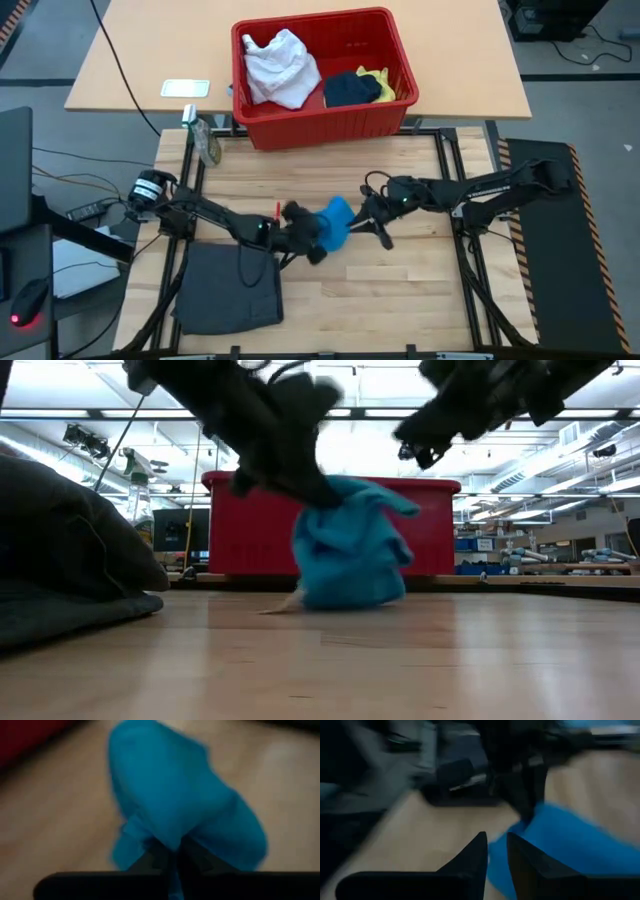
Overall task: Fold laundry
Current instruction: Remove the light blue shorts from the red bin, then fold the light blue shorts
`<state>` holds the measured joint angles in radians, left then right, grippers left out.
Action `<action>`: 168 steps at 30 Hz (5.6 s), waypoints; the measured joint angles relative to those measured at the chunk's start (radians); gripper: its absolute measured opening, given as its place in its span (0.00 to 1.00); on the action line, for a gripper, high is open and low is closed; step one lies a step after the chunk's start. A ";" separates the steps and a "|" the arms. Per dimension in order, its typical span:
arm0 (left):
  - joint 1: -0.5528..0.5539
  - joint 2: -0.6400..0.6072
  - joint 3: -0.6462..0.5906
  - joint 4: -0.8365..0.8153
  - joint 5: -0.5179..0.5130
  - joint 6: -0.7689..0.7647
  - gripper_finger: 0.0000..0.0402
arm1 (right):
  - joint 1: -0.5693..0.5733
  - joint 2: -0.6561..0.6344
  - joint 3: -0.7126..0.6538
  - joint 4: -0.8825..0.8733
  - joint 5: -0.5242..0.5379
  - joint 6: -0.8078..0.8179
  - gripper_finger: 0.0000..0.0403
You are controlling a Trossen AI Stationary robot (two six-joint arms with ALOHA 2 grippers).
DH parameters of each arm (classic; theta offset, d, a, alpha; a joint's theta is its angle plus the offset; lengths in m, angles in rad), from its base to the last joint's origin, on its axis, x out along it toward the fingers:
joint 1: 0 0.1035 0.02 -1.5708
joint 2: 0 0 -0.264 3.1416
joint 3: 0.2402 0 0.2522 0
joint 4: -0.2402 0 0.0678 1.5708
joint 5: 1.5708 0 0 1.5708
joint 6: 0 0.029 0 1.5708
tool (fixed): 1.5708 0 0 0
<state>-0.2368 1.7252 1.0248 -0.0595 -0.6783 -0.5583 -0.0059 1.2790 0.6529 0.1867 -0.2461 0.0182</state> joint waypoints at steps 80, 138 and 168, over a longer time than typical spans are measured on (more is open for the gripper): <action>0.287 0.094 -0.001 0.168 0.496 0.835 0.42 | 0.028 0.363 -0.130 0.192 0.536 0.041 0.20; 0.387 -0.024 0.141 -0.107 0.593 0.456 0.02 | 0.063 0.305 -0.131 0.426 0.817 0.030 0.20; 0.385 -0.038 0.192 -0.268 0.569 0.510 0.32 | 0.153 0.036 -0.217 0.330 0.542 -0.166 0.20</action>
<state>0.1485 1.6876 1.2165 -0.3274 -0.1094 -0.0481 0.1473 1.3155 0.4362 0.5164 0.2961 -0.1482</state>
